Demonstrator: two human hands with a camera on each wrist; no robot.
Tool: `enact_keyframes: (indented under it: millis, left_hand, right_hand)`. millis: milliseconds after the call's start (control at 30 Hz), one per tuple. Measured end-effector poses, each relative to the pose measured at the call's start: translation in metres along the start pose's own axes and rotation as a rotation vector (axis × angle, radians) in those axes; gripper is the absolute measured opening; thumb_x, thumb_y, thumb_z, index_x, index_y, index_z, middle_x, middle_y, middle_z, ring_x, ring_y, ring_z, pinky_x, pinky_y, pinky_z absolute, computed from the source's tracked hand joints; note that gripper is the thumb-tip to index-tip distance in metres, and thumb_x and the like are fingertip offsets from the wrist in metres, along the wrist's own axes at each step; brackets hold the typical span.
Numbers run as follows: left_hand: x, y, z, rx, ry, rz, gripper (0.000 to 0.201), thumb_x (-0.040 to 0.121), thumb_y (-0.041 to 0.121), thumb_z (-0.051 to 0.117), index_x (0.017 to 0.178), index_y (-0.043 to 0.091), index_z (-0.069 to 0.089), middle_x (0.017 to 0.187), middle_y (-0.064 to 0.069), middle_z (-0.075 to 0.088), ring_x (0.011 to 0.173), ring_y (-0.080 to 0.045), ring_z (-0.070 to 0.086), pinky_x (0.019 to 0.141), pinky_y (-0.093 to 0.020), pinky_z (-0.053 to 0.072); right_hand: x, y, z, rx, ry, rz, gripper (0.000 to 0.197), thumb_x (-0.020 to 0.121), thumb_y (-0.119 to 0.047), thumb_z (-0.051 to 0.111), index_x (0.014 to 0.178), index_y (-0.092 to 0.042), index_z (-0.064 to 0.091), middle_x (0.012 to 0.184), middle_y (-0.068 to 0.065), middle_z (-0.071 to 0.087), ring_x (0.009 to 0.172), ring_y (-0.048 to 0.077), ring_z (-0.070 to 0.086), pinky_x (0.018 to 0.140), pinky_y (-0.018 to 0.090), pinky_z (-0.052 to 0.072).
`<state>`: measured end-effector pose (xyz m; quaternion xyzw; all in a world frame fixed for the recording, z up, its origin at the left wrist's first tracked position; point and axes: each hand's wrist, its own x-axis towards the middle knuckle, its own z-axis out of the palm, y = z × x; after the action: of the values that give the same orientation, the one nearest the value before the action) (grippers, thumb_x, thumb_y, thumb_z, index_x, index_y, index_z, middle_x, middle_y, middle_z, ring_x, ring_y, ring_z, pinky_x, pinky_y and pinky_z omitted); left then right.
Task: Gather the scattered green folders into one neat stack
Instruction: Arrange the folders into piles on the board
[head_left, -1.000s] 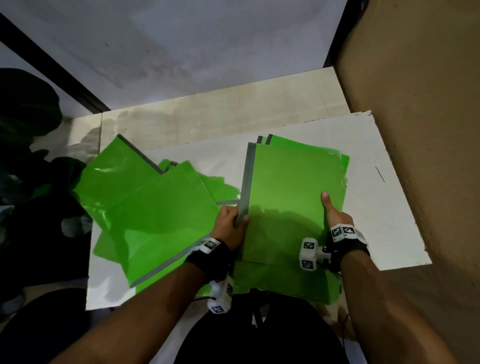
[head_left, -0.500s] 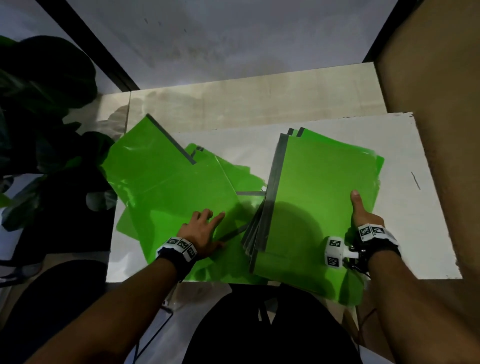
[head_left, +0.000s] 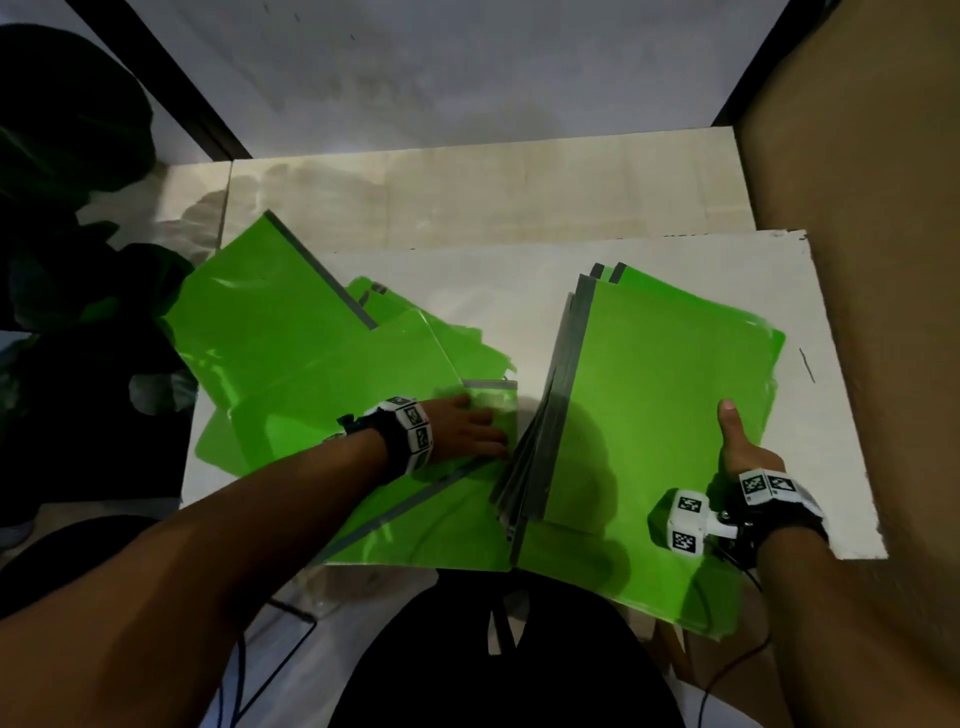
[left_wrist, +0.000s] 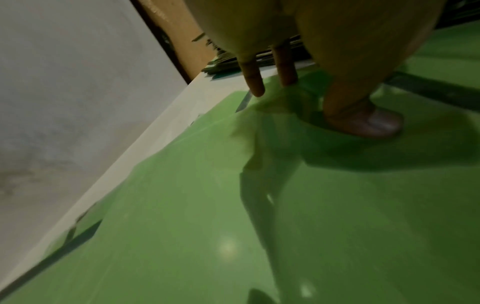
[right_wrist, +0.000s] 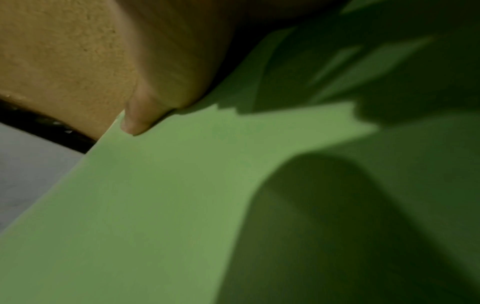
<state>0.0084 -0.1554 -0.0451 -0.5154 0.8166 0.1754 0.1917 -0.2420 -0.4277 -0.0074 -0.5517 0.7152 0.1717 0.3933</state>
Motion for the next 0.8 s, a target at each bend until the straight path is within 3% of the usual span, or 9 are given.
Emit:
enact_keyframes:
  millis: [67, 100, 200, 300, 400, 567, 633, 700, 800]
  left_hand:
    - [0.013, -0.003, -0.005, 0.0, 0.004, 0.012, 0.036, 0.077, 0.021, 0.054, 0.113, 0.021, 0.047, 0.101, -0.004, 0.066, 0.085, -0.028, 0.064, 0.069, -0.037, 0.053]
    - [0.019, -0.007, -0.013, -0.033, -0.038, 0.023, 0.04, 0.077, 0.021, 0.055, 0.117, 0.018, 0.05, 0.103, -0.009, 0.063, 0.089, -0.031, 0.062, 0.074, -0.04, 0.052]
    - [0.023, -0.031, -0.045, -0.156, -0.278, -0.113, 0.052, 0.082, 0.023, 0.062, 0.132, 0.024, 0.047, 0.133, -0.011, 0.043, 0.115, -0.033, 0.05, 0.089, -0.044, 0.048]
    - [0.002, -0.069, -0.068, -0.326, -0.124, -0.337, 0.048, 0.078, 0.022, 0.071, 0.123, 0.021, 0.056, 0.136, -0.011, 0.04, 0.117, -0.033, 0.05, 0.089, -0.043, 0.048]
    - [-0.039, -0.105, -0.07, -0.554, 0.076, -0.609, 0.042, 0.074, 0.017, 0.076, 0.111, 0.008, 0.059, 0.117, -0.019, 0.044, 0.095, -0.035, 0.055, 0.084, -0.04, 0.047]
    - [-0.104, -0.123, -0.018, -0.628, 0.081, -1.058, 0.051, 0.073, 0.014, 0.078, 0.115, -0.005, 0.055, 0.124, -0.027, 0.036, 0.103, -0.045, 0.052, 0.095, -0.048, 0.043]
    - [-0.123, -0.113, 0.002, -0.602, 0.044, -1.254, 0.047, 0.079, 0.023, 0.074, 0.115, -0.001, 0.055, 0.129, -0.024, 0.034, 0.115, -0.044, 0.043, 0.102, -0.054, 0.036]
    - [-0.138, -0.096, 0.014, -0.491, -0.131, -1.372, 0.046, 0.084, 0.04, 0.064, 0.117, 0.01, 0.052, 0.136, -0.013, 0.031, 0.133, -0.037, 0.026, 0.11, -0.064, 0.018]
    - [-0.145, -0.07, 0.029, -0.347, -0.263, -1.252, 0.074, 0.082, 0.058, 0.055, 0.14, 0.017, 0.034, 0.153, -0.008, 0.019, 0.147, -0.029, 0.002, 0.115, -0.058, -0.001]
  right_hand:
    - [0.001, 0.003, 0.0, 0.003, 0.019, 0.005, 0.116, 0.047, -0.103, 0.026, 0.095, -0.004, 0.065, 0.092, 0.021, 0.062, 0.081, 0.032, 0.06, 0.072, 0.037, 0.045]
    - [0.002, 0.003, 0.0, 0.007, 0.02, 0.01, 0.115, 0.047, -0.103, 0.027, 0.094, -0.004, 0.065, 0.093, 0.021, 0.062, 0.082, 0.033, 0.061, 0.074, 0.038, 0.045]
    - [0.002, 0.001, 0.0, 0.03, 0.022, 0.005, 0.107, 0.053, -0.1, 0.031, 0.091, -0.005, 0.063, 0.089, 0.02, 0.06, 0.078, 0.031, 0.058, 0.073, 0.037, 0.042]
    - [0.003, 0.001, 0.002, 0.05, 0.029, -0.018, 0.095, 0.063, -0.094, 0.036, 0.084, -0.004, 0.057, 0.077, 0.016, 0.052, 0.07, 0.029, 0.052, 0.072, 0.038, 0.041]
    - [0.004, 0.002, 0.003, 0.075, 0.032, -0.012, 0.096, 0.063, -0.093, 0.039, 0.087, -0.001, 0.055, 0.088, 0.019, 0.055, 0.08, 0.033, 0.055, 0.073, 0.039, 0.041]
    - [0.0, -0.001, 0.004, 0.101, 0.044, 0.003, 0.099, 0.061, -0.094, 0.04, 0.095, -0.003, 0.057, 0.098, 0.022, 0.055, 0.086, 0.035, 0.056, 0.072, 0.038, 0.04]
    - [0.0, -0.001, 0.003, 0.11, 0.045, 0.008, 0.102, 0.059, -0.095, 0.04, 0.097, -0.002, 0.057, 0.099, 0.022, 0.056, 0.087, 0.035, 0.056, 0.071, 0.038, 0.04]
    - [0.002, -0.002, 0.003, 0.106, 0.04, 0.006, 0.101, 0.06, -0.095, 0.04, 0.097, -0.002, 0.057, 0.099, 0.021, 0.056, 0.085, 0.034, 0.056, 0.071, 0.037, 0.04]
    - [0.004, -0.002, 0.003, 0.107, 0.038, -0.002, 0.098, 0.062, -0.093, 0.041, 0.095, -0.002, 0.057, 0.097, 0.021, 0.056, 0.077, 0.03, 0.055, 0.066, 0.035, 0.038]
